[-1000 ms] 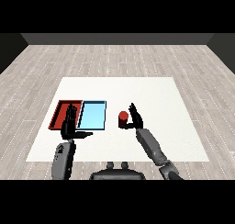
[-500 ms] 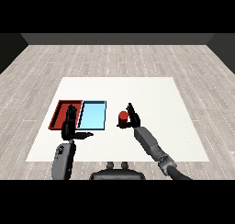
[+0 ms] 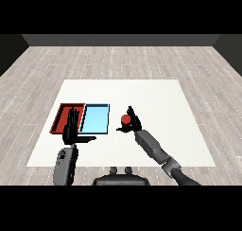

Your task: Pick the red can and put it in the red box

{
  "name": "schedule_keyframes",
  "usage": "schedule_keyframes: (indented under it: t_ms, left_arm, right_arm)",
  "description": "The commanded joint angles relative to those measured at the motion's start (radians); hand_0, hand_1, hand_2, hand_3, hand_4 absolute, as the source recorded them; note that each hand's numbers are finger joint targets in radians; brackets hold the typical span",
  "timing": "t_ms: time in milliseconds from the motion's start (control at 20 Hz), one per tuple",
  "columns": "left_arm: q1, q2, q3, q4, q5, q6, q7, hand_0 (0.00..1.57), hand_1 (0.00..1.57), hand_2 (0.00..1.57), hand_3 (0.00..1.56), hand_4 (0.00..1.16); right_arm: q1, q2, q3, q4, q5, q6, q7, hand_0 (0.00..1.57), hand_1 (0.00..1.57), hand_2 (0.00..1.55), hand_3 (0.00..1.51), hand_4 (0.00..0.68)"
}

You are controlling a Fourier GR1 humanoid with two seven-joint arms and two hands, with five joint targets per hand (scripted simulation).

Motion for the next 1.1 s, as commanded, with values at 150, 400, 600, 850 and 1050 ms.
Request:
schedule_keyframes:
  t_ms: [150,400,600,850,1050]
  left_arm:
    - [-0.02,-0.006,-0.018,-0.061,-0.015,0.03,0.059,0.0,0.0,0.0,0.0,0.0]
    - [-0.007,-0.038,-0.053,-0.067,-0.037,0.048,0.048,0.0,0.0,0.0,0.0,0.0]
    - [0.008,-0.024,-0.028,0.011,-0.039,0.032,-0.017,0.0,0.0,0.0,0.0,0.0]
    - [-0.003,0.005,-0.001,-0.012,0.003,0.0,0.019,0.0,0.0,0.0,0.0,0.0]
    - [0.015,-0.03,-0.046,-0.006,-0.037,0.026,0.002,0.0,0.0,0.0,0.0,0.0]
  right_arm:
    - [-0.091,0.0,0.055,0.142,-0.076,-0.016,-0.026,0.0,0.0,0.0,0.0,0.0]
    - [-0.05,0.0,0.051,0.1,-0.119,-0.122,-0.023,0.51,0.51,0.67,0.43,0.0]
    - [-0.049,0.0,0.147,0.072,-0.147,-0.284,-0.014,1.47,1.47,1.46,1.42,0.614]
    - [-0.111,0.0,0.116,0.091,-0.092,-0.3,0.028,1.47,1.47,1.45,1.4,0.589]
    - [-0.135,0.0,0.117,0.155,-0.1,-0.247,0.011,1.47,1.47,1.44,1.38,0.597]
